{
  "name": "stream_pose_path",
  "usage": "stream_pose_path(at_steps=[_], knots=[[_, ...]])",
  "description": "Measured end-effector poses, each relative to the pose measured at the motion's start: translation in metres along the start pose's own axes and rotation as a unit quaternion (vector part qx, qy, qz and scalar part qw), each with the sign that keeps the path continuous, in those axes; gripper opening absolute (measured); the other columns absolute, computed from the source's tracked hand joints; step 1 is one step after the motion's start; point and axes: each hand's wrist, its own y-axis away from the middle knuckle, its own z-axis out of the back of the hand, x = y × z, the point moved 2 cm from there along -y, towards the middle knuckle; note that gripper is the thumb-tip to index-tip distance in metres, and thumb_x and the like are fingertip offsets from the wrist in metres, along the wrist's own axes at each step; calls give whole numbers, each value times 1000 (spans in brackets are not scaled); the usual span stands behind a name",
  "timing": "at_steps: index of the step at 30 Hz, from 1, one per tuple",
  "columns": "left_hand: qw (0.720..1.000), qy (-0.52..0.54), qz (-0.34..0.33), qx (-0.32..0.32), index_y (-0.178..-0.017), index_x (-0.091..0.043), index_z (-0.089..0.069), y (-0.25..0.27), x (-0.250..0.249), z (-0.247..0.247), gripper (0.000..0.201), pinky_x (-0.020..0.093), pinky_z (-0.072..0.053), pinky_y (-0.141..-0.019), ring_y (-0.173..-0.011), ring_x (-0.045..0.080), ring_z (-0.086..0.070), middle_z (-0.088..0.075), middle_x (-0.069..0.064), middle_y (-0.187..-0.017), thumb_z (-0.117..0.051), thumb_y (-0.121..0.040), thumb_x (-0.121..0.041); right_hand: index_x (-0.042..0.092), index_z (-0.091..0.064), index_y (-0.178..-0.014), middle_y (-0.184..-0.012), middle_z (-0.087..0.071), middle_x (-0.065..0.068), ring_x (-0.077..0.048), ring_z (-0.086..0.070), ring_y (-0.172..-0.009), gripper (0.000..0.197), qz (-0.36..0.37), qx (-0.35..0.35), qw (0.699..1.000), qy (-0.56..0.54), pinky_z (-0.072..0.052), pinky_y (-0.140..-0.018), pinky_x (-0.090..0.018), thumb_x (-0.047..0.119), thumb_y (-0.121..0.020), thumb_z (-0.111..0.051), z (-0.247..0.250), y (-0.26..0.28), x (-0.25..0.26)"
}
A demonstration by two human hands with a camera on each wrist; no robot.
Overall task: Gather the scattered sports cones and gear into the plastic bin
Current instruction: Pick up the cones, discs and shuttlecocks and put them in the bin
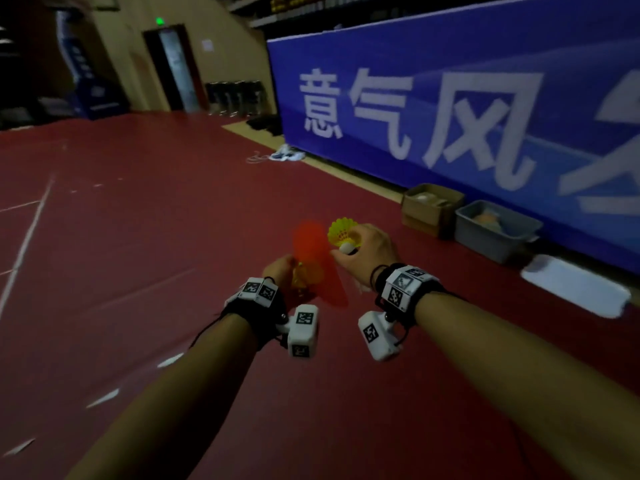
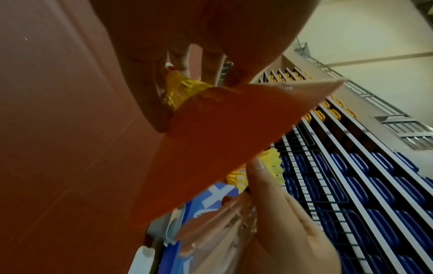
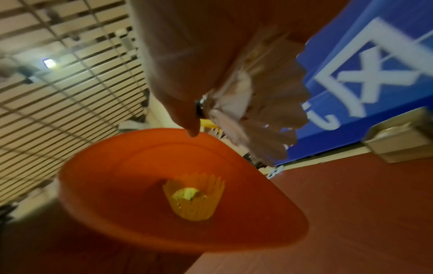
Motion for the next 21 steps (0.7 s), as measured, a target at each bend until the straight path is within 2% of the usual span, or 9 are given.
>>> stream_pose_path(at_steps=[4,6,8,10,11,13,15,18,21], knots=[[999,-3,31,38,-61,-12,-43,-44,6,-92,31,16,-36,-33,-23,12,-39,-43,4,-39,-49,-90,-4,17,-70,-100,-105,-68,-6,-24,-62,-96,35,-69,-4,998,-3,-49,-81,-31,43,-76,-76,46,-34,-78],[997,-7,41,61,-66,-8,-50,-65,9,-130,25,17,-37,-33,-27,13,-43,-46,7,-51,-51,-91,-3,17,-71,-99,-101,-70,-4,-22,-63,-93,33,-98,-5,995,-7,-51,-80,-31,41,-77,-76,59,-49,-114],[996,-43,27,78,-91,-5,-59,-97,12,-165,11,20,-40,-30,-41,16,-50,-47,6,-65,-50,-96,-9,20,-72,-97,-95,-71,-2,-20,-65,-90,30,-127,-16,992,-13,-54,-80,-33,41,-76,-76,64,-73,-149],[992,-74,13,103,-126,-4,-56,-126,8,-199,32,21,-42,-31,-51,17,-50,-47,4,-71,-51,-97,-17,23,-73,-95,-86,-69,3,-19,-66,-86,28,-149,-30,988,-19,-55,-78,-33,42,-75,-77,64,-99,-182],[992,-56,18,113,-131,-3,-54,-144,8,-211,42,20,-42,-33,-50,17,-50,-49,5,-69,-58,-94,-22,23,-72,-94,-82,-66,5,-17,-65,-84,28,-160,-34,986,-21,-54,-77,-31,42,-75,-77,63,-110,-194],[989,-43,49,131,-123,-10,-62,-186,5,-242,43,20,-43,-38,-49,18,-49,-51,5,-69,-68,-87,-32,20,-72,-94,-80,-62,6,-16,-63,-82,31,-178,-40,983,-9,-53,-75,-30,44,-75,-77,58,-143,-220],[984,-57,57,157,-116,-15,-62,-232,-7,-281,31,27,-47,-42,-53,16,-51,-50,3,-74,-59,-93,-35,16,-71,-95,-82,-61,5,-14,-59,-80,34,-186,-42,982,4,-52,-75,-30,43,-75,-77,54,-187,-246],[972,-116,29,203,-140,-10,-45,-292,-41,-340,44,36,-49,-68,-72,15,-52,-50,-3,-85,-41,-102,-32,16,-71,-93,-84,-64,3,-13,-59,-78,31,-197,-54,979,4,-48,-71,-26,41,-76,-78,52,-261,-281],[965,-134,34,222,-144,-9,-41,-362,-74,-397,47,35,-48,-66,-72,16,-50,-50,-2,-86,-40,-103,-31,13,-70,-85,-78,-66,1,-16,-62,-74,30,-234,-72,970,0,-47,-64,-26,41,-76,-77,60,-329,-314]])
